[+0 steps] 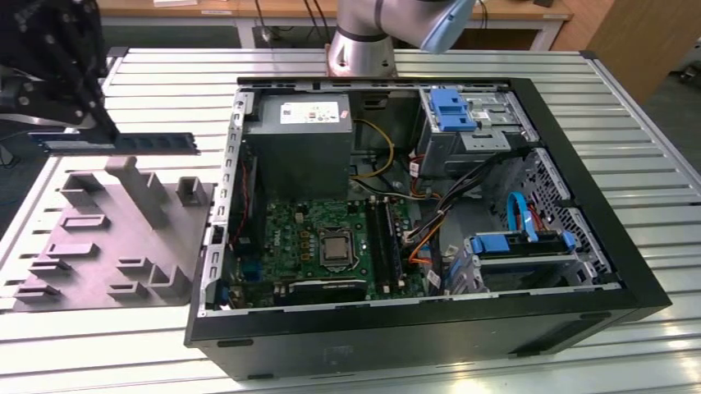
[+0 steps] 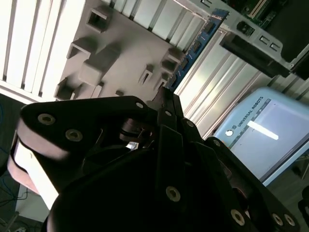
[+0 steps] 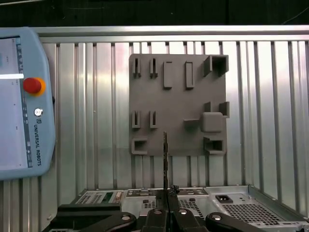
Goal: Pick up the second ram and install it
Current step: 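Pick up the second ram and move it above second insertion slot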
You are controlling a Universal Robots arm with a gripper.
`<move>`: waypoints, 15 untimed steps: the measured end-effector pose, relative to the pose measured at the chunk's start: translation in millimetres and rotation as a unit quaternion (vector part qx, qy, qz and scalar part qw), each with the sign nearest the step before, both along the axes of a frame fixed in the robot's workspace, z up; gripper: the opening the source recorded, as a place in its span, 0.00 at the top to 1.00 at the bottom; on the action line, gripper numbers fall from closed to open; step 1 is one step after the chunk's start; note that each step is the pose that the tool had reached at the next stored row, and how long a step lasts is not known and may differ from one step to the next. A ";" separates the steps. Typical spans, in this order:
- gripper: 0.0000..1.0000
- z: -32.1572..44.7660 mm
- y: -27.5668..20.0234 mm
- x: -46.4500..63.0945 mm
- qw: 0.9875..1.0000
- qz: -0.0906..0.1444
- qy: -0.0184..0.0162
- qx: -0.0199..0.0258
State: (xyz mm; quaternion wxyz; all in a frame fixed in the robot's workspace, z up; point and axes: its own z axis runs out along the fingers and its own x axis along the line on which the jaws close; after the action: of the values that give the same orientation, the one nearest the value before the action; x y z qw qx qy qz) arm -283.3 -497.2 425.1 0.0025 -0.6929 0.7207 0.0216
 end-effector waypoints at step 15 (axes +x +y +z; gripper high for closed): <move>0.88 0.0 -0.1 68.3 1.000 0.000 0.001 0.000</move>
State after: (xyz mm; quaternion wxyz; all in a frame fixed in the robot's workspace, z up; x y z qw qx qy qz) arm -215.0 -497.2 425.1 0.0021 -0.6930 0.7206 0.0220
